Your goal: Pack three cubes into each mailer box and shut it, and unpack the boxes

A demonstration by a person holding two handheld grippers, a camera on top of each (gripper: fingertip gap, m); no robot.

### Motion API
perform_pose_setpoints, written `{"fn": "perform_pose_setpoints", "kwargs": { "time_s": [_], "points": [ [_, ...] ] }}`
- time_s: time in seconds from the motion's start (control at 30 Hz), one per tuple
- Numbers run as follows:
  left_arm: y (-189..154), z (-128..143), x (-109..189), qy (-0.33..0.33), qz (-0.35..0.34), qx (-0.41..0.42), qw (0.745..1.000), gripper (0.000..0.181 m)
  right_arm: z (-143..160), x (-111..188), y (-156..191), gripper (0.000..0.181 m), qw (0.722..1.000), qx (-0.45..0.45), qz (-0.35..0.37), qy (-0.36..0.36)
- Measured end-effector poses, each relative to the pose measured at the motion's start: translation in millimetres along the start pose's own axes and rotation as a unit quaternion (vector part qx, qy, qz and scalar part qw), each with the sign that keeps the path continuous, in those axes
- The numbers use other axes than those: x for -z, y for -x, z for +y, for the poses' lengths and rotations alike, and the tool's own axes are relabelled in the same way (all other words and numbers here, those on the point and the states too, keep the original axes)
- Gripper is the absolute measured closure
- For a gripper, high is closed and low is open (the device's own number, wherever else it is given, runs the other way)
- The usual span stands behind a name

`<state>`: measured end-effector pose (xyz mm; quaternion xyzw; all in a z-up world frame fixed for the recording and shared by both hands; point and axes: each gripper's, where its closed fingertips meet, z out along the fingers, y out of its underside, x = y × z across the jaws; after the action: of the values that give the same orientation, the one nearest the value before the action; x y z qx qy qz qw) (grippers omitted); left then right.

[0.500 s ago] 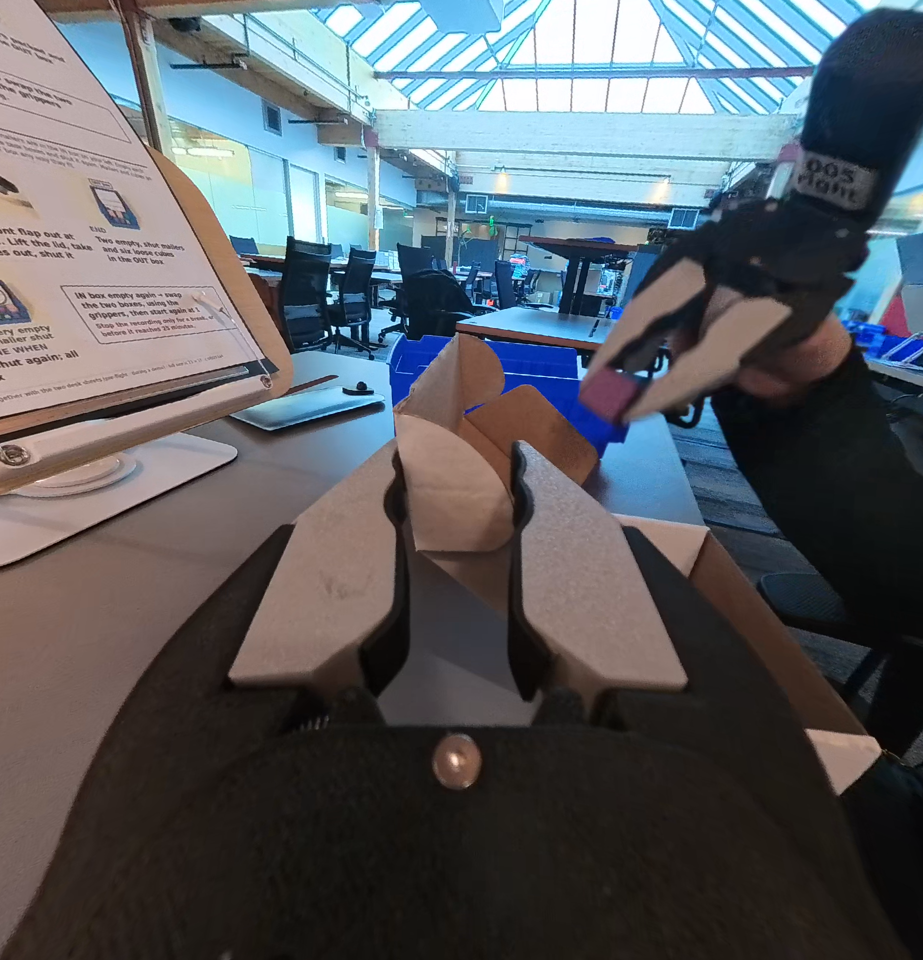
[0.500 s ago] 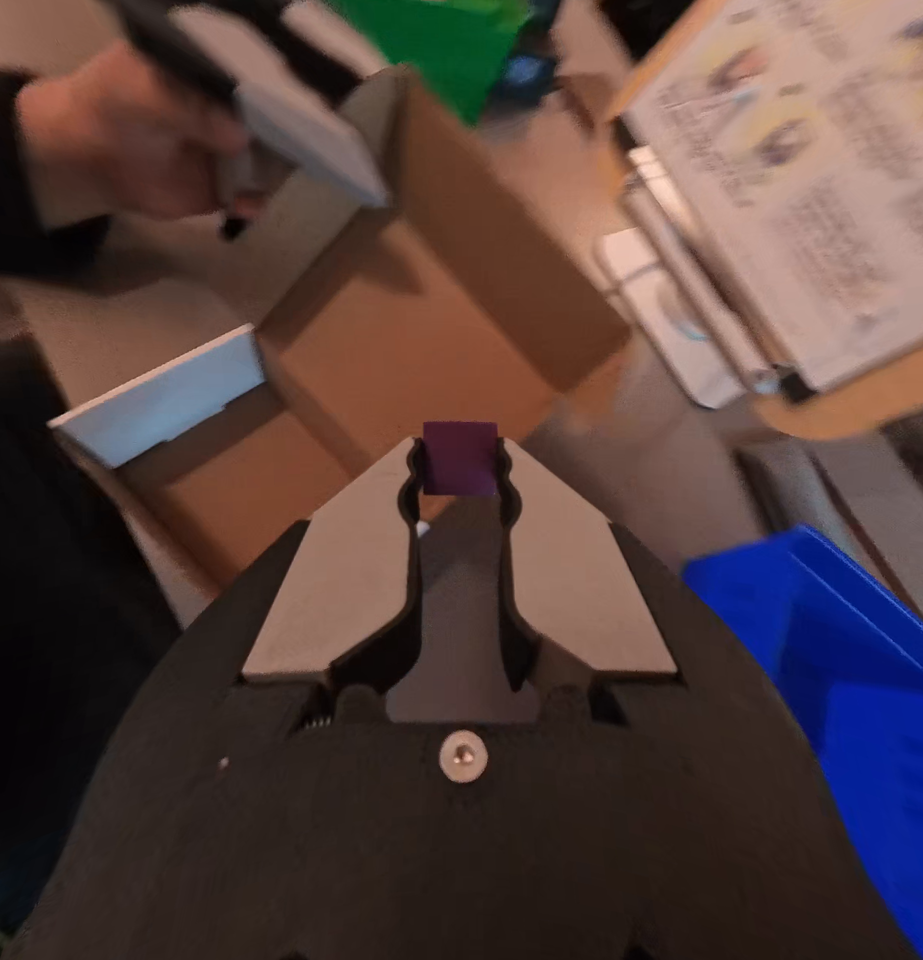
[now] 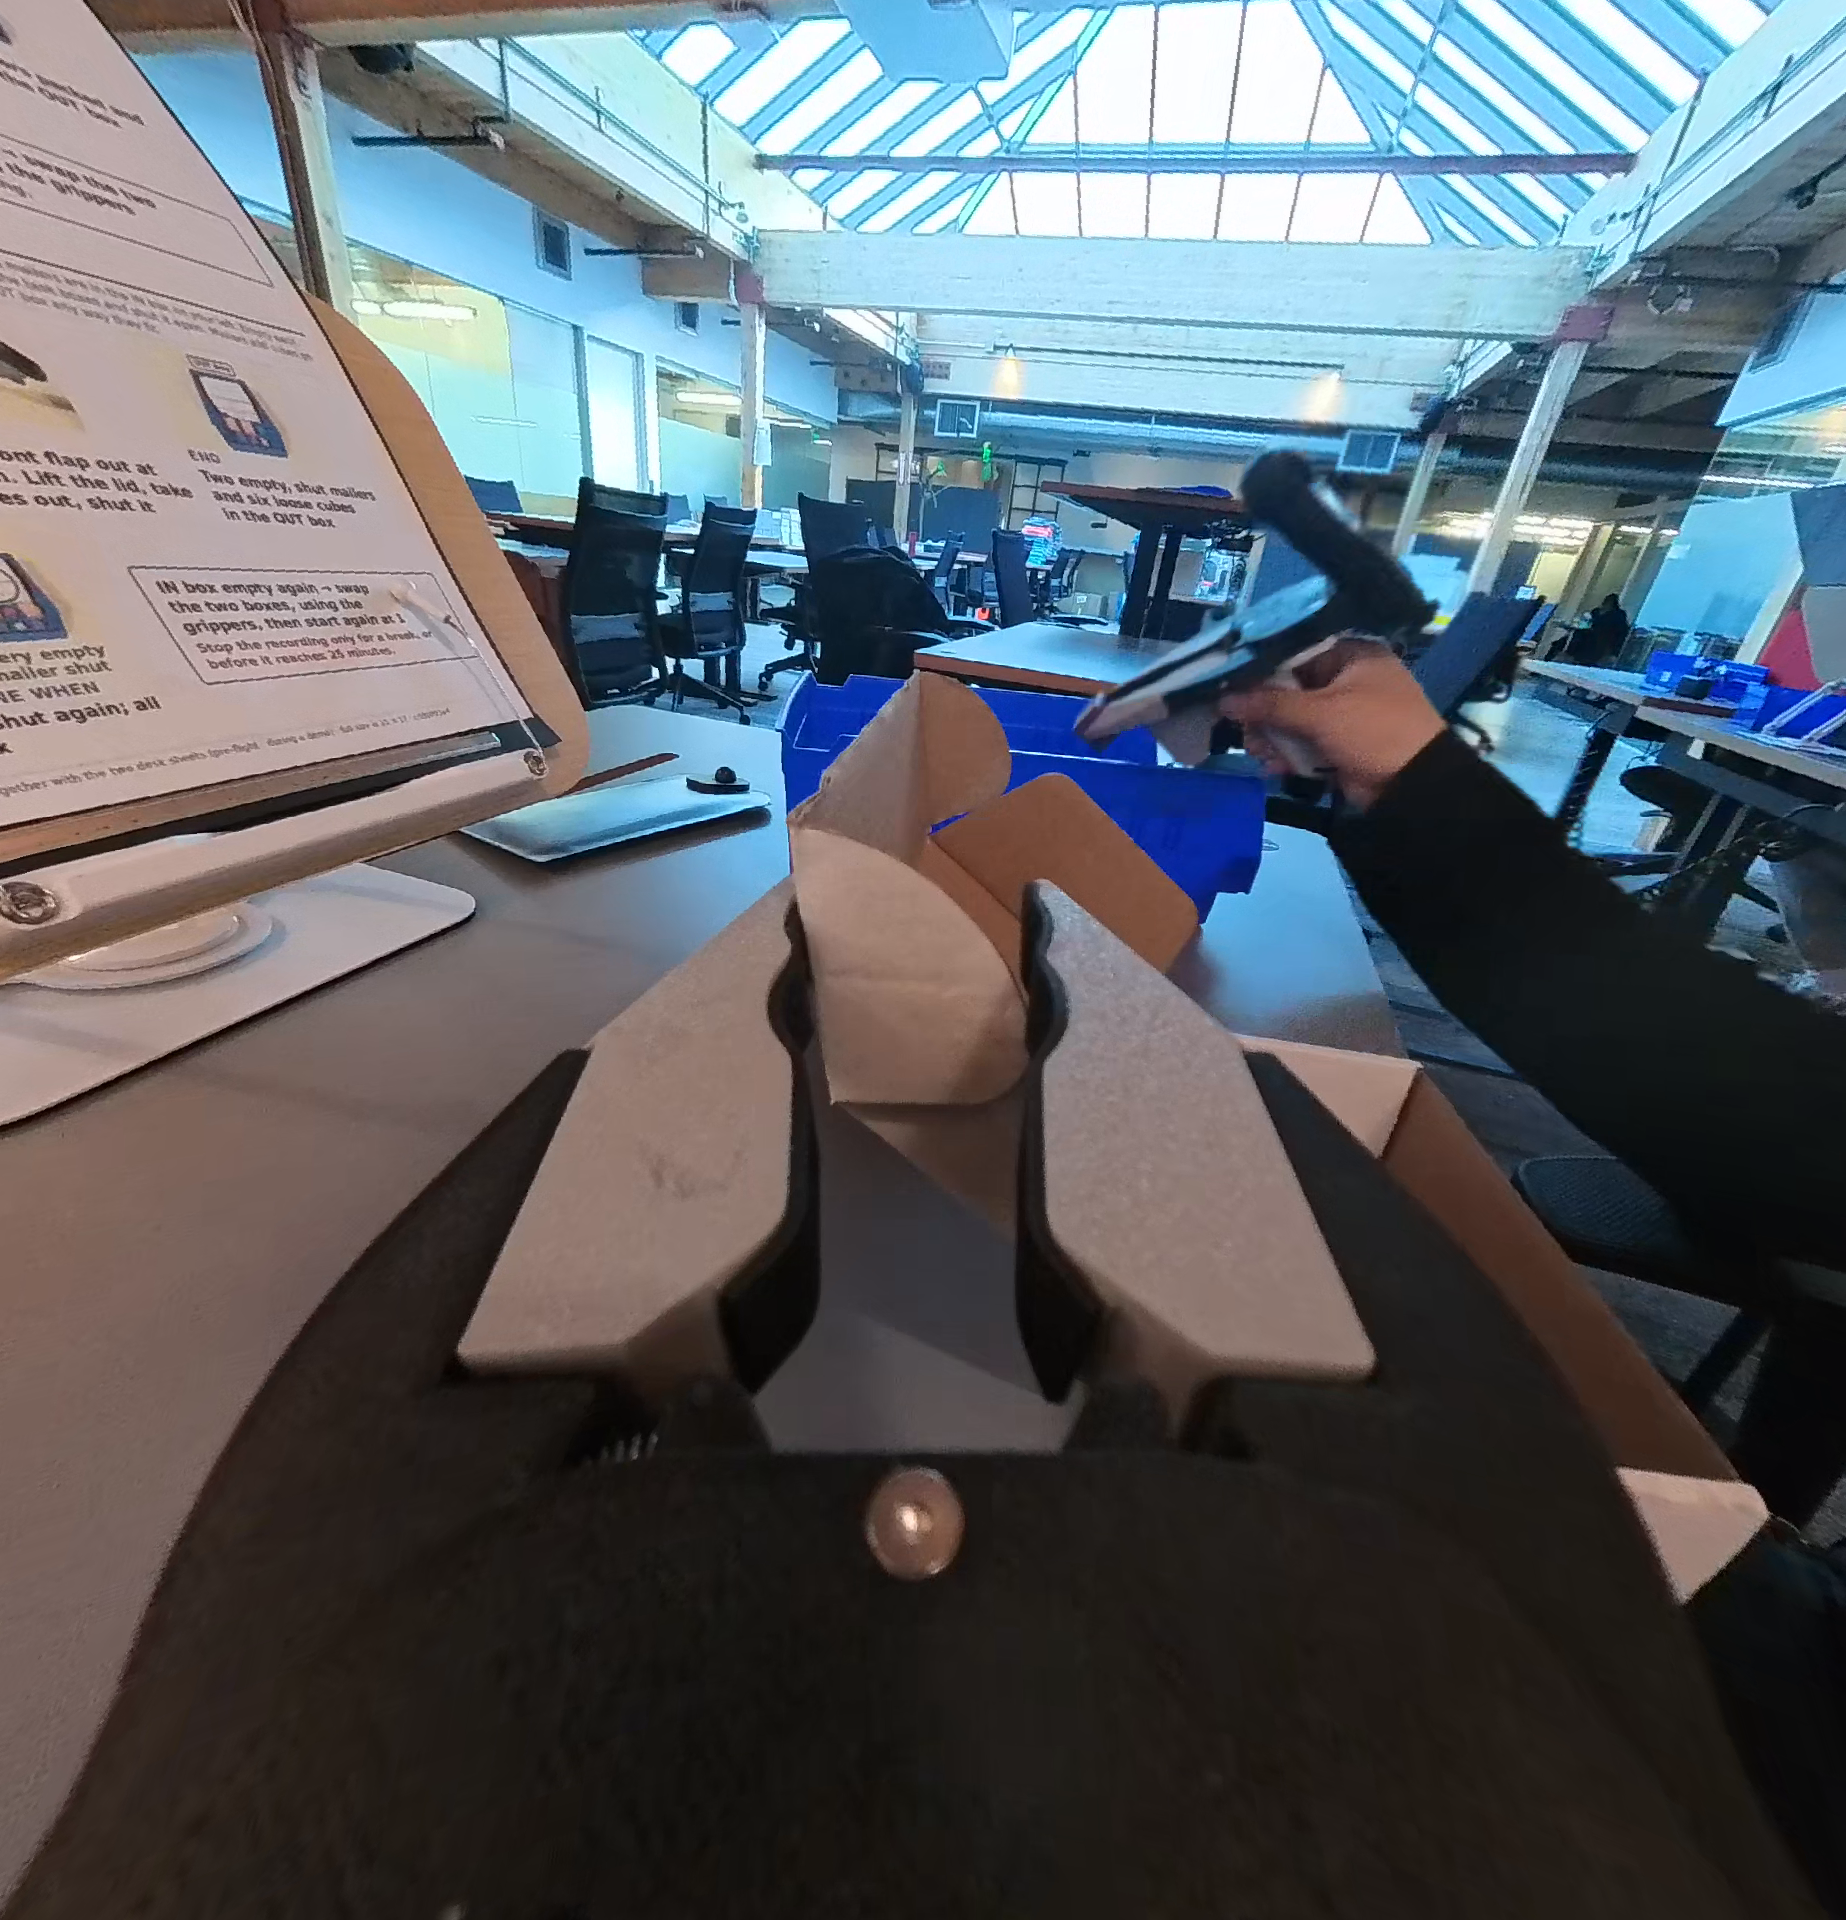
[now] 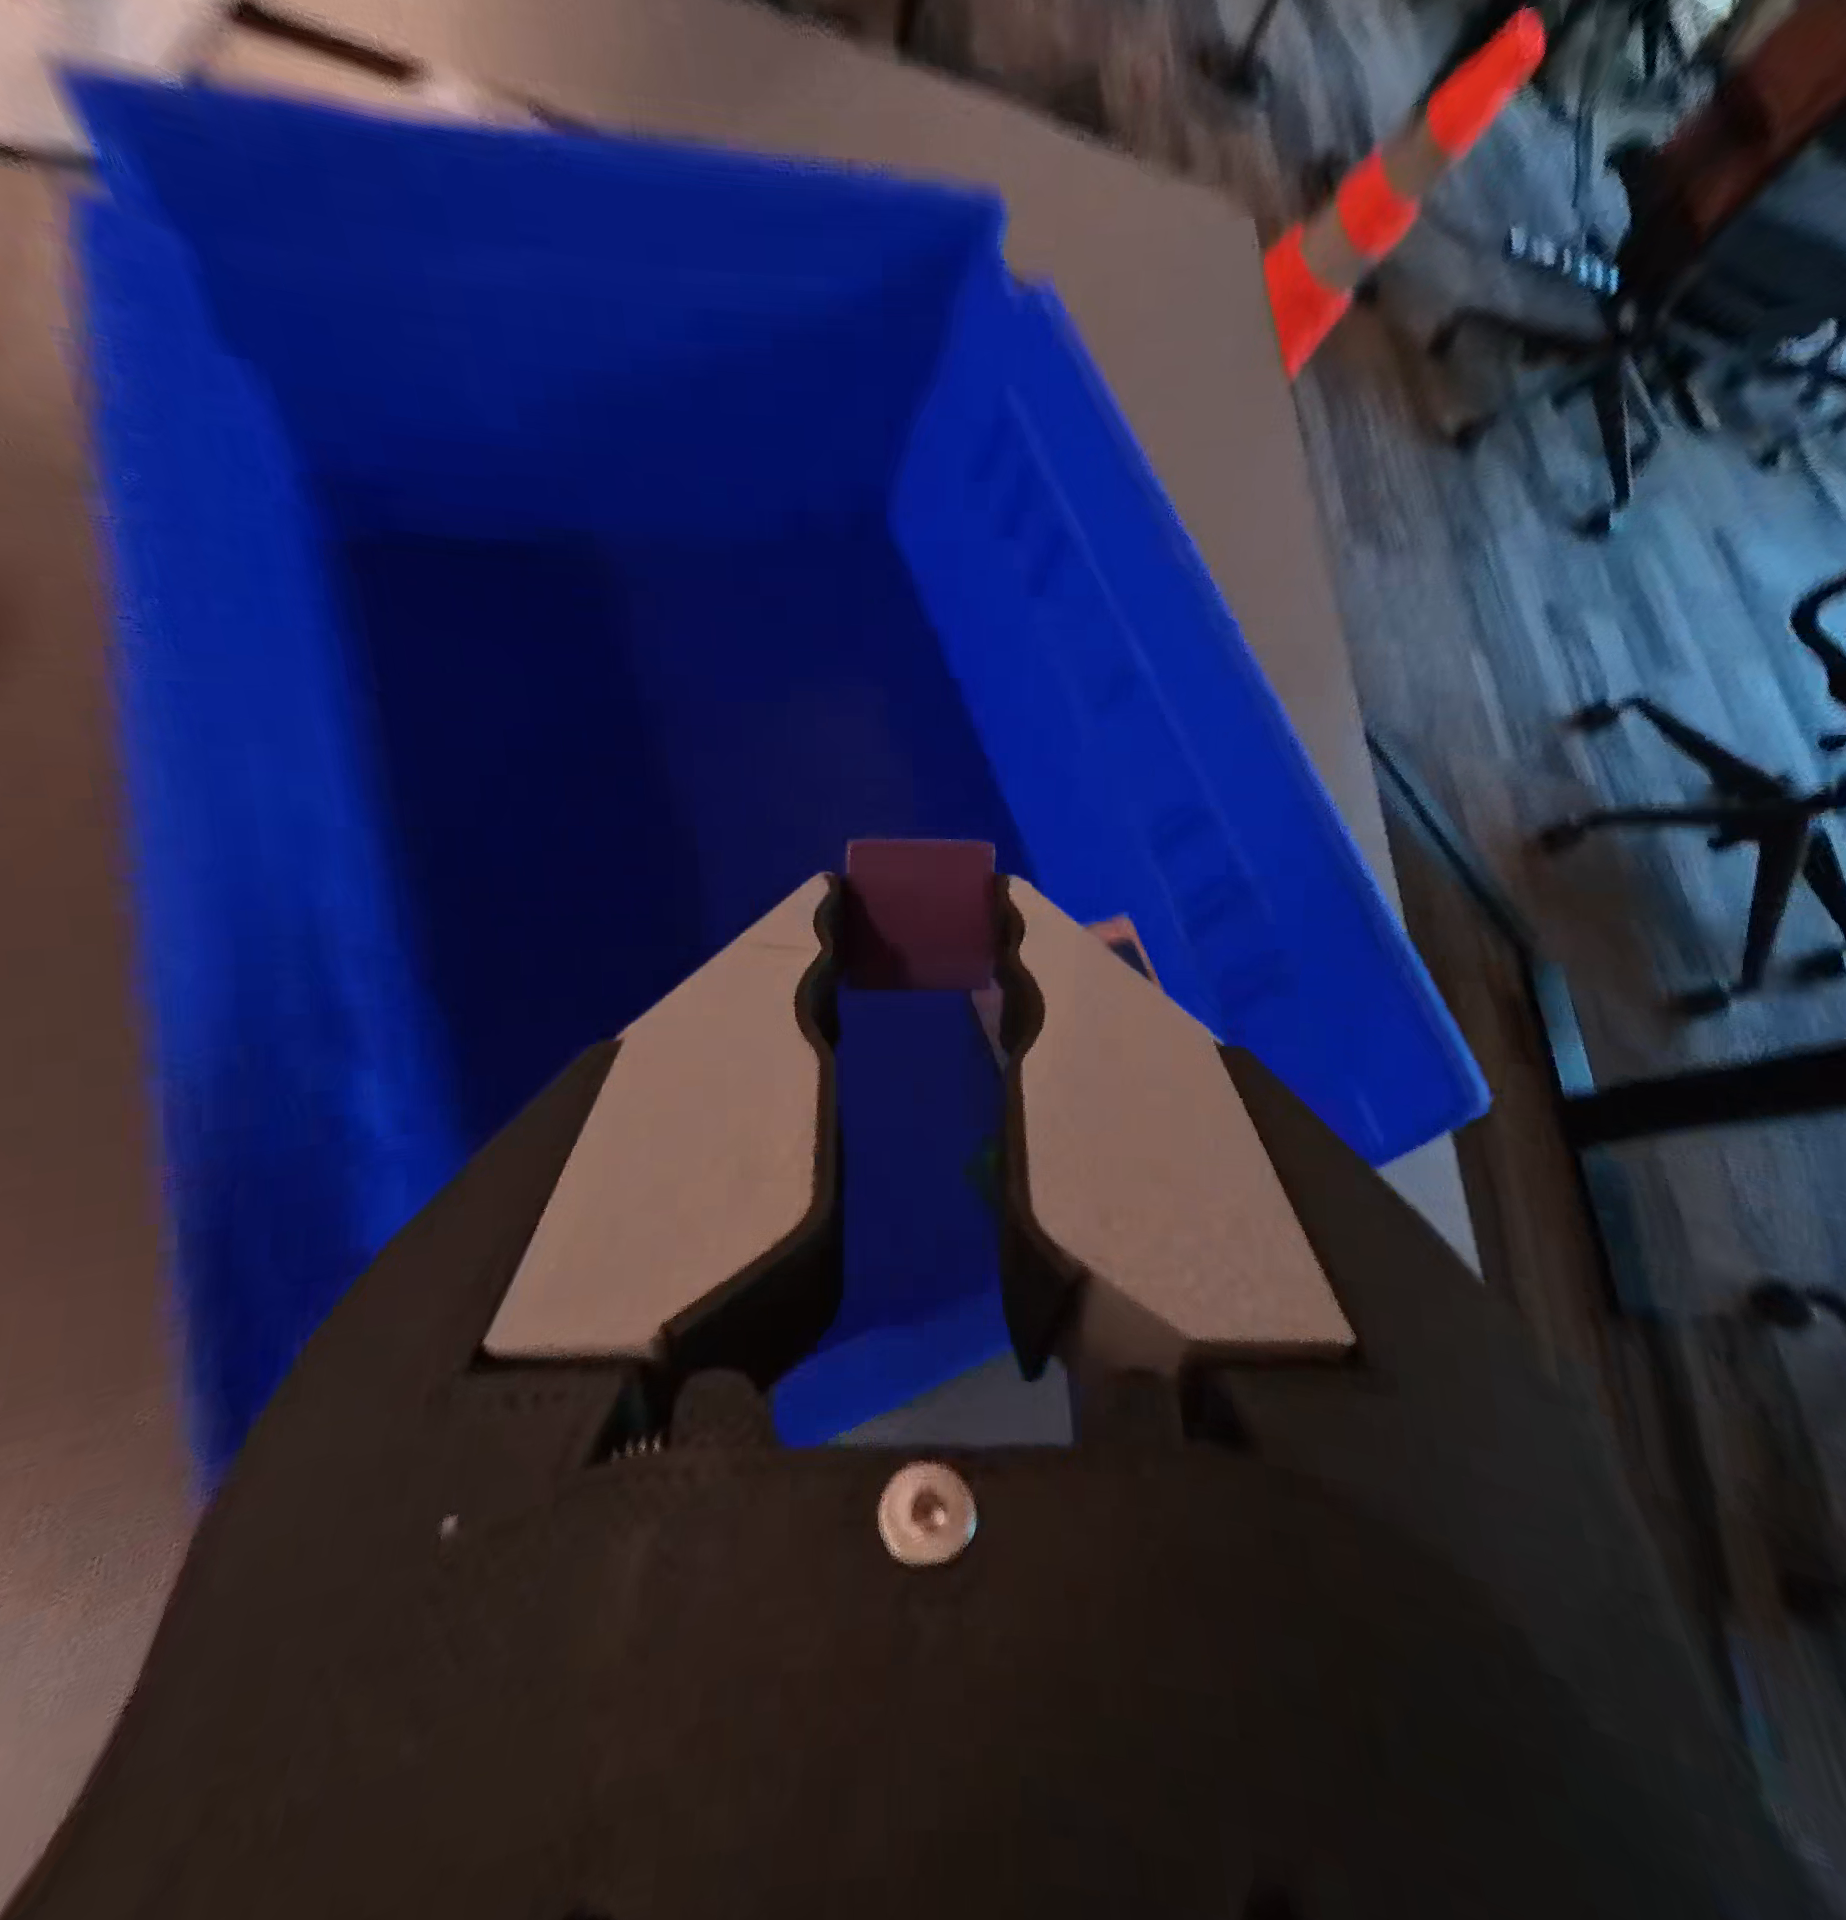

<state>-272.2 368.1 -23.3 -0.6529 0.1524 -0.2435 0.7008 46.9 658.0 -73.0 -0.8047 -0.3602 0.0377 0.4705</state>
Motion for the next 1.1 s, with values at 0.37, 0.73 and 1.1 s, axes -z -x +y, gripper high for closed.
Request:
{"fn": "perform_pose_setpoints", "kwargs": {
  "time_s": [0.37,0.73,1.1],
  "points": [
    [-1,0,0,0.001,0.001,-0.003,1.0,0.143,50,-40,-27,0.15,0.991,-0.095,0.042,0.08],
    [-1,-1,0,0.001,0.001,-0.004,1.0,0.144,35,-27,-34,0.151,0.99,-0.135,0.033,0.029],
    [0,0,0,0.001,0.001,0.001,1.0,0.143,61,-20,22,0.16,0.984,-0.033,-0.083,0.157]
  ]
}}
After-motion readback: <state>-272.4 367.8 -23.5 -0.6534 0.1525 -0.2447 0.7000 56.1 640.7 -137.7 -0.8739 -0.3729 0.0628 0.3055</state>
